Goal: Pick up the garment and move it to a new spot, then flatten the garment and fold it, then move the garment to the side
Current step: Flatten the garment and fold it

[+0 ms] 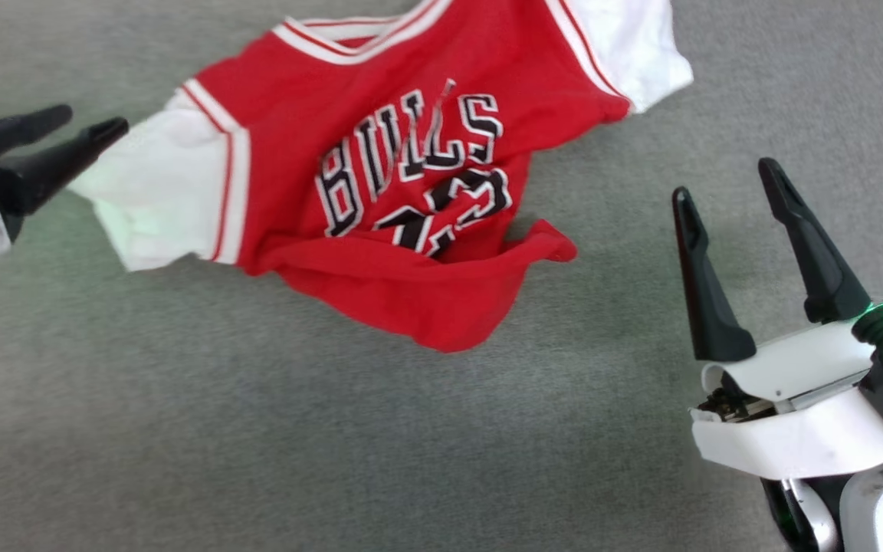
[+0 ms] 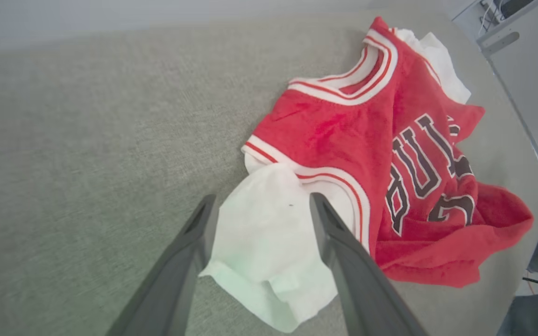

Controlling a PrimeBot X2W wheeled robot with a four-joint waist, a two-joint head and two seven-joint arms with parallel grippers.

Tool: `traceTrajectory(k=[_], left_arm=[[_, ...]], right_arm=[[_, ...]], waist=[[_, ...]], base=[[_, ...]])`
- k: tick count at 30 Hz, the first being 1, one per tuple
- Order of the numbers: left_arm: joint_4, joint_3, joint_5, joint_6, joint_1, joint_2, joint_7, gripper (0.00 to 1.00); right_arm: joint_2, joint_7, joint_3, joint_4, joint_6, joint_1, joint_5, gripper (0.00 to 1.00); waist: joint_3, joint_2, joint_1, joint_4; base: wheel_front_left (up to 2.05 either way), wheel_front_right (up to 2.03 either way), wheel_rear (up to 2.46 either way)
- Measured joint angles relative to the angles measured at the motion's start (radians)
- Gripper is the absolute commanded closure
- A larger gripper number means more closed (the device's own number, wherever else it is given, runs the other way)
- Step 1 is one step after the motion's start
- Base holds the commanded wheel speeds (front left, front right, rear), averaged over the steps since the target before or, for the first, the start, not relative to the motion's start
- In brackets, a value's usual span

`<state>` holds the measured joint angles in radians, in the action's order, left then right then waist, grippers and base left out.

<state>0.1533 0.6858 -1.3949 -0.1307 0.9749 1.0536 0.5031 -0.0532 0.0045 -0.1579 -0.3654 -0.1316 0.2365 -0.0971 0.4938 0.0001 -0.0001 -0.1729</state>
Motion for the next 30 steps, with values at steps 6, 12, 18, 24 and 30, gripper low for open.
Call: traceTrajectory(k=[6, 12, 18, 24, 30], left_arm=[[0.122, 0.083, -0.056, 0.000, 0.087, -0.011, 0.212, 0.00], [0.147, 0.092, -0.096, 0.000, 0.123, -0.013, 0.239, 1.00], [0.158, 0.088, -0.100, 0.000, 0.133, -0.005, 0.186, 1.00], [0.230, 0.082, -0.006, 0.000, 0.195, 0.038, 0.035, 1.00], [0.306, 0.123, 0.081, 0.000, 0.230, 0.049, -0.093, 1.00]], right_arm=[[0.000, 0.001, -0.025, -0.024, 0.000, -0.002, 0.000, 0.00], [0.001, 0.005, -0.025, -0.037, 0.000, -0.009, 0.000, 0.00], [0.001, 0.013, -0.030, -0.035, 0.000, -0.003, 0.000, 0.00], [0.001, 0.013, -0.035, -0.019, 0.000, 0.006, -0.002, 0.00], [0.001, 0.013, -0.035, -0.006, 0.000, 0.007, -0.009, 0.00]], waist=[[0.051, -0.0001, 0.0001, -0.047], [0.078, 0.0000, 0.0001, -0.074], [0.070, 0.0000, 0.0001, -0.061], [0.055, 0.0000, 0.0001, -0.053], [0.038, 0.0000, 0.0001, -0.053]], base=[[0.00, 0.00, 0.00], [0.00, 0.00, 0.00], [0.00, 0.00, 0.00], [0.00, 0.00, 0.00], [0.00, 0.00, 0.00]])
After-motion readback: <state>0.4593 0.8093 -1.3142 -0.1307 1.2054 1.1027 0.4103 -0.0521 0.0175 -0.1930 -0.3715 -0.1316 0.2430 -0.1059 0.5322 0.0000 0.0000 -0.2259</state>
